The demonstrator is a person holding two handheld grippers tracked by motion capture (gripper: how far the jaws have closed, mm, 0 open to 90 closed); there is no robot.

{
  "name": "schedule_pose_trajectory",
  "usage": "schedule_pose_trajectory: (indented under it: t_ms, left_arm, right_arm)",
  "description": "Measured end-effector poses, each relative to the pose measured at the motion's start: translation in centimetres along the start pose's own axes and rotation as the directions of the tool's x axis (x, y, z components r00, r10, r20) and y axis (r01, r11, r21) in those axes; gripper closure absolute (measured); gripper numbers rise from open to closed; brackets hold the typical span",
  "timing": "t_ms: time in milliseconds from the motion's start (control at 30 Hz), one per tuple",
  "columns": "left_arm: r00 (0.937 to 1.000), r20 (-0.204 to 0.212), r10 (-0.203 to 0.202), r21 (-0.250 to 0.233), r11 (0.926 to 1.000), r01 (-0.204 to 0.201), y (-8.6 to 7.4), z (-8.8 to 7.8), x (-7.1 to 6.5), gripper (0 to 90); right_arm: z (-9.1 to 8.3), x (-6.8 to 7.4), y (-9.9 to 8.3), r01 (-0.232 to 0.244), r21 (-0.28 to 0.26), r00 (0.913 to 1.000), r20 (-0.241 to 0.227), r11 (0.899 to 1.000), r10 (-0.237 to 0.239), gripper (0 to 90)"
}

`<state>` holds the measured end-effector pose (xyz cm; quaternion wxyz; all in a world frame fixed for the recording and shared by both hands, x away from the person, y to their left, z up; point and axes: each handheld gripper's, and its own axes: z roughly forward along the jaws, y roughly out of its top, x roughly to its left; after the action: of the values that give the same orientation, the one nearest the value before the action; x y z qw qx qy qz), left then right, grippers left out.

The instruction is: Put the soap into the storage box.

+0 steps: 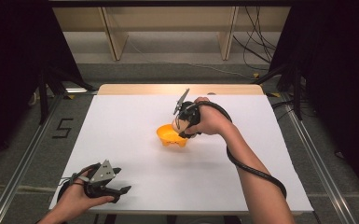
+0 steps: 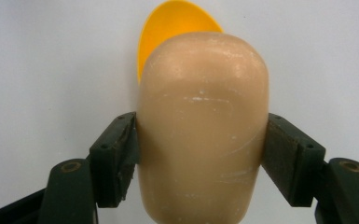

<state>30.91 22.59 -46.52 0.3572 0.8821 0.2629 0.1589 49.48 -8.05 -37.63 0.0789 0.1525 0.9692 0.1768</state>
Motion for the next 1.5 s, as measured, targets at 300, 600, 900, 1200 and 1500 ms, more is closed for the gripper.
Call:
schedule_pose_trajectory:
  t_ms: [300,600,900,1200,1500]
  left_arm:
    - [1.0000,0.002,0.000,-0.003,1.0000,0.000,0.1,0.0,0.0,27.3]
    - [1.0000,0.004,-0.002,-0.006,1.0000,0.002,0.1,0.0,-0.1,27.3]
    - [1.0000,-0.009,-0.004,-0.016,0.9999,0.004,0.2,0.0,0.0,27.3]
    - [0.9998,-0.017,0.004,-0.012,0.9999,-0.004,0.1,-0.2,0.2,27.3]
    - [1.0000,-0.008,-0.006,-0.019,0.9998,0.006,0.1,-0.1,0.1,27.3]
  right_arm:
    - [0.3,-0.2,0.8,0.035,-0.014,0.9994,0.003,0.999,-0.035,33.2]
    - [0.4,0.1,1.7,0.030,-0.029,0.9995,-0.003,0.999,-0.030,33.2]
    - [0.3,0.1,2.3,0.019,-0.029,0.9998,-0.004,0.999,-0.019,33.2]
    - [0.6,0.3,2.7,0.028,-0.046,0.9996,-0.007,0.999,-0.028,33.2]
    - [1.1,0.0,2.7,0.015,-0.036,0.9999,-0.003,0.999,-0.015,33.2]
